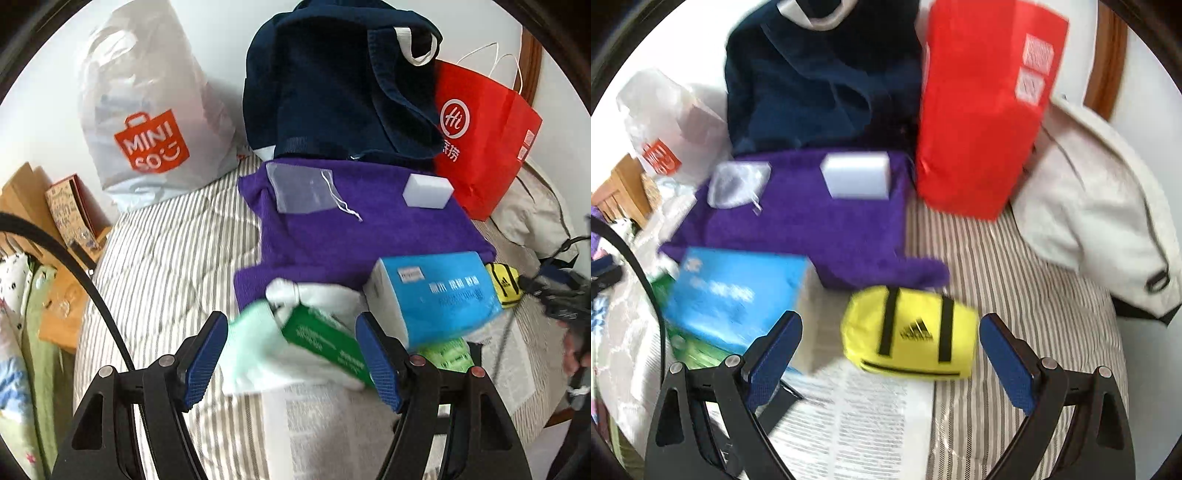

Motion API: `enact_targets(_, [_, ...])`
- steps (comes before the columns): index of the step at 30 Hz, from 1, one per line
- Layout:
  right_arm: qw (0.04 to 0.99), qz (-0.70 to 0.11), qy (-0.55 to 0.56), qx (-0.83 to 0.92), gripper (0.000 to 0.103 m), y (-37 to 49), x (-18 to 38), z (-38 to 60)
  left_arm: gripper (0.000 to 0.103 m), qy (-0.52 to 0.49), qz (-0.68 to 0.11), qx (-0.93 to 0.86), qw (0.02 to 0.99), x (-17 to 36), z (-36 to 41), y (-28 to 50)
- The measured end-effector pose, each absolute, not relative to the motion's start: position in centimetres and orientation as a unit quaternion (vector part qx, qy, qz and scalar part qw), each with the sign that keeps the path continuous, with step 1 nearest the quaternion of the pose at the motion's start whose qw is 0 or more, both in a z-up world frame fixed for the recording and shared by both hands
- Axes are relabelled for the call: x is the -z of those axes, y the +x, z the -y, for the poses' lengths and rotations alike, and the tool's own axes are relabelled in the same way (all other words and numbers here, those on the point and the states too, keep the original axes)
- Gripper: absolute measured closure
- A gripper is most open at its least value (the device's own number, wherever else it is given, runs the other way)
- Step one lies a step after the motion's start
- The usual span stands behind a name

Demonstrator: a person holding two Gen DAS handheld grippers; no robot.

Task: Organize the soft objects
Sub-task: 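Withdraw the left tool while the right tool moves to the yellow adidas pouch, then grasp the yellow adidas pouch with the right tool while the left tool grasps the white crumpled tissue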

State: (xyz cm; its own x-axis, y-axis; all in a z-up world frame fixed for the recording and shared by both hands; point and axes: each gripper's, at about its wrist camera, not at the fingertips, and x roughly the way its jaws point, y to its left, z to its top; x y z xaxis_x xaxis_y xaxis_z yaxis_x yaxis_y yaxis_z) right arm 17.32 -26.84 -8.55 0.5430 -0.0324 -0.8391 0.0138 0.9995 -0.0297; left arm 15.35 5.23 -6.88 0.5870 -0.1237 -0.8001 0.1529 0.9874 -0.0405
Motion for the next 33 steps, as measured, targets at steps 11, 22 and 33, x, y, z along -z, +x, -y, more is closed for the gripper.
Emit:
enact_targets(11, [0.866, -0.498, -0.051, 0.021, 0.007, 19.4, 14.6, 25.8, 0.033, 0.009, -0.467, 0.062, 0.882, 8.4, -6.5, 13.6])
enact_targets(22, [0.879, -0.474, -0.056, 0.012, 0.047, 18.4, 14.8, 26.8, 0.033, 0.003, -0.467, 0.07, 0.882, 8.8, -6.4, 13.9])
enact_targets(33, [0.882, -0.47, -0.028, -0.026, 0.075, 16.5, 12.7, 26.9, 0.033, -0.006, -0.468, 0.078, 0.88, 9.8, -6.3, 12.9])
